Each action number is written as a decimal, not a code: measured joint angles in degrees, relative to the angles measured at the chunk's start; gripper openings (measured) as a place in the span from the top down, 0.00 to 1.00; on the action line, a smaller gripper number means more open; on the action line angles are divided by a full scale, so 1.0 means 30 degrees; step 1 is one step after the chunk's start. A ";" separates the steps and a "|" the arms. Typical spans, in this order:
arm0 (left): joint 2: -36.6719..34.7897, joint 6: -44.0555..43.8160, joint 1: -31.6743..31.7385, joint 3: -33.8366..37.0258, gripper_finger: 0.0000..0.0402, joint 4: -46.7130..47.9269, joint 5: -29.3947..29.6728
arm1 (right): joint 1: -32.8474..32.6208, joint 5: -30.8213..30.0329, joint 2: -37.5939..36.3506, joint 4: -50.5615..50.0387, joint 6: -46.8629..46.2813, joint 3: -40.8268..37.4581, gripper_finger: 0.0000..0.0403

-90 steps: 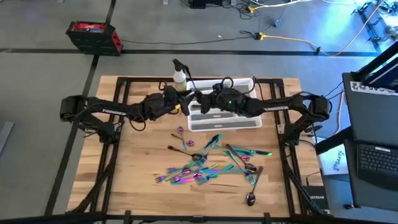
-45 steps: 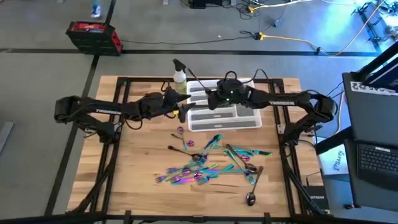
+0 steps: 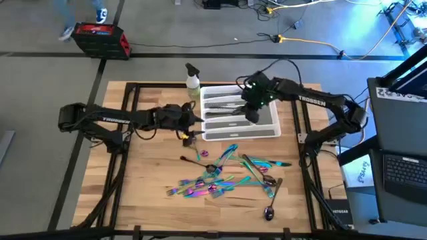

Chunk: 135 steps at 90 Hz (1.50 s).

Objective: Sort silverware
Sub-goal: Put the black spoon on the white silverware tray

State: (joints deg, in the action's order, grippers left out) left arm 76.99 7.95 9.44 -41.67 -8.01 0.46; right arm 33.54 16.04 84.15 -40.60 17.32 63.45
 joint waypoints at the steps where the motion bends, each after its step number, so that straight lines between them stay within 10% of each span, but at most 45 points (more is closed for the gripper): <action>1: 0.0000 0.0032 -0.0046 0.0000 0.45 0.0068 0.0018 | 0.0000 -0.0041 0.0074 -0.0166 0.0258 0.0129 1.00; 68: 0.0007 -0.0880 -0.1818 0.0000 0.45 0.0528 0.1200 | 0.0845 0.0516 0.7409 -0.0935 0.2751 0.3392 1.00; 135: 0.0007 -0.1092 -0.1796 0.0000 0.45 0.1011 0.1264 | 0.0809 -0.1169 0.8004 -0.0339 0.1142 0.3385 0.86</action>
State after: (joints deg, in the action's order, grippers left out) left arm 77.01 4.67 4.05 -41.67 -4.97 4.25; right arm 35.97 12.53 108.16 -41.62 20.75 73.60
